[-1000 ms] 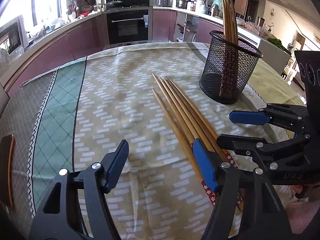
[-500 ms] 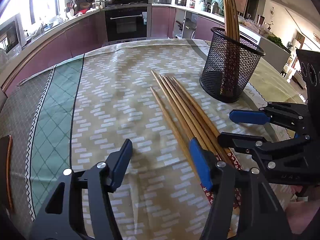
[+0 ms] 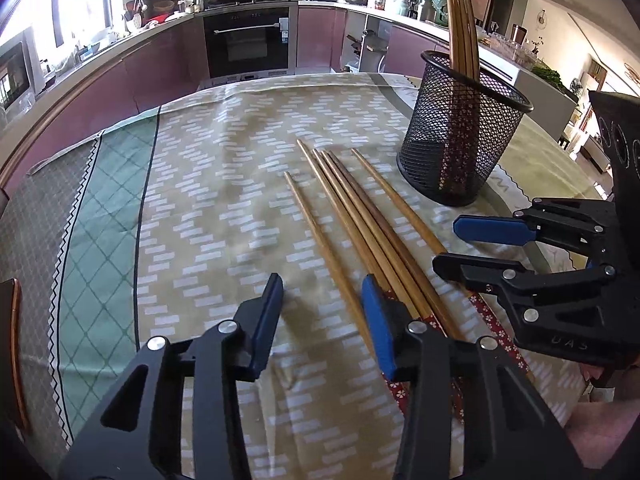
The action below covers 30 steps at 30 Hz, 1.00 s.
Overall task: Organize utensils
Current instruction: 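Grasp a chopstick with the left tool while the right tool grasps another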
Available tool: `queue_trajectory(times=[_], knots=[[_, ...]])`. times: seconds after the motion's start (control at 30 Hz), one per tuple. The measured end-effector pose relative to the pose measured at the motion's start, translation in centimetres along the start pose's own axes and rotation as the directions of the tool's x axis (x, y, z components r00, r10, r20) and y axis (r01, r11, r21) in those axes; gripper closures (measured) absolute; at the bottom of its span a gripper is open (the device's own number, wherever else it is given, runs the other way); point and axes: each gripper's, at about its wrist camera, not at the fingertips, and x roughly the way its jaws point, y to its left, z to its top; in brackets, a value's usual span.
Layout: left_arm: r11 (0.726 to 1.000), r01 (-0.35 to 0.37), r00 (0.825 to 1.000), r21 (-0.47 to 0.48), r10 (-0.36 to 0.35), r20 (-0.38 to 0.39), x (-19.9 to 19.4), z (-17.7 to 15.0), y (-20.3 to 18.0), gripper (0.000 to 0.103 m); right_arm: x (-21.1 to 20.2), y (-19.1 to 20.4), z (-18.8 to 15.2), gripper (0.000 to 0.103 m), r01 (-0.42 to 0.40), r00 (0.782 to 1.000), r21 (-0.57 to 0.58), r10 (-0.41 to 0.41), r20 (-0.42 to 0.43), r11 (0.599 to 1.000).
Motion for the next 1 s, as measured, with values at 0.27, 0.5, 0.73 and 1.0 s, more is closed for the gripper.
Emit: queue_trajectory(times=[0.27,0.5,0.73,1.0], knots=[[0.999,0.005,1.0,-0.051,-0.005,-0.002,0.4,0.5,0.8,0.089,0.5,-0.6,0.5,0.088,-0.006,1.0,0.032,0.006,0.005,0.999],[0.995,-0.001,1.0,-0.096,0.003,0.015,0.0,0.4,1.3,0.096,0.0,-2.1,0.1,0.097,-0.081,0.997,0.124,0.079,0.022,0.989],[0.996,0.056,0.997,-0.071,-0.052,0.055,-1.5,0.1,0.8,0.096,-1.5,-2.2,-0.1,0.097,-0.149,0.988,0.117,0.142,0.065,0.982],[0.997,0.073,0.997,-0.011,-0.073,0.018,-0.4,-0.3,-0.3,0.096,-0.4,-1.2,-0.2,0.097,-0.174,0.985,0.073,0.174,-0.001,0.982]])
